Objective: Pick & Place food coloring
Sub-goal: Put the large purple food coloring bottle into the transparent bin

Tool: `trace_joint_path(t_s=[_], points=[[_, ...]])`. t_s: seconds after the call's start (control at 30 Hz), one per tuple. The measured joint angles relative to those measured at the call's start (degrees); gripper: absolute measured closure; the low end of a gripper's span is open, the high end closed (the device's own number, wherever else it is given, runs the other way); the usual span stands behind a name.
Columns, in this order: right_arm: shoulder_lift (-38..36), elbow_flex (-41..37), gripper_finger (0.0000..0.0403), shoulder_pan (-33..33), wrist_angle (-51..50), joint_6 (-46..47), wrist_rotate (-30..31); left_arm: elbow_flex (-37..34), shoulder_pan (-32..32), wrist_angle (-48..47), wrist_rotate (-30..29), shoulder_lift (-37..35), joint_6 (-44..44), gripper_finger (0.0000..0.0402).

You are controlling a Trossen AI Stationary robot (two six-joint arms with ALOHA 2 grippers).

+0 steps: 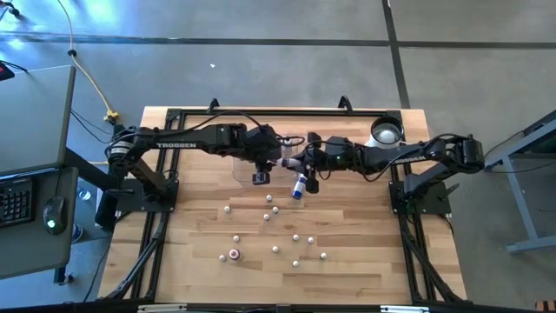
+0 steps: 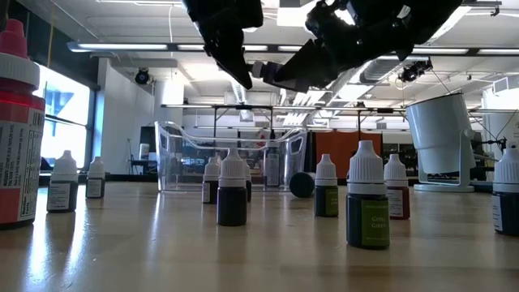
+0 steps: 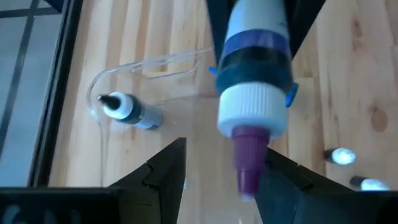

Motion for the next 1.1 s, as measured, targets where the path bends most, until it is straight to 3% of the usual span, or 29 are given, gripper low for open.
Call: trace_joint_path(t_s=[0.27, 0.43, 0.53, 0.63, 0.73, 0.83, 0.97, 1.1], points=[[-4.5, 0.0, 0.0279, 0.0, -2.0, -0.1, 0.9, 12.3, 0.0, -17.7, -4.1, -0.3, 0.9, 0.0243], [-12.2, 0.0, 0.0279, -0.1, -7.7, -2.5, 9.3, 24.0, 0.0, -31.3, -2.6, -0.4, -0.1, 0.0243], [-17.1, 0.0, 0.0279, 0.0, -10.3, -3.5, 11.5, 29.8, 0.0, -39.9, -5.7, -0.7, -4.4, 0.0243], [-21.3, -0.6, 0.0279, 0.0, -11.7, -3.0, 10.2, 29.9, 0.0, -42.6, -5.4, -3.8, -6.9, 0.0243], [-24.0, -2.8, 0.0279, 0.0, -11.6, -3.2, 5.5, 24.8, 0.0, -39.6, -1.4, -9.0, -6.6, 0.0243], [-25.1, -6.3, 0.0279, 0.0, -7.8, -3.0, 1.4, 15.5, 0.0, -29.7, 0.2, -14.9, -5.4, 0.0243], [-24.2, -12.1, 0.0279, 0.0, 4.6, -2.9, -0.8, -1.3, 0.0, -4.8, 3.5, -22.0, 1.0, 0.0243], [-22.3, -15.5, 0.0279, 0.0, 16.3, -2.7, -1.7, -14.9, 0.0, 20.0, 9.9, -23.3, 5.4, 0.0243]])
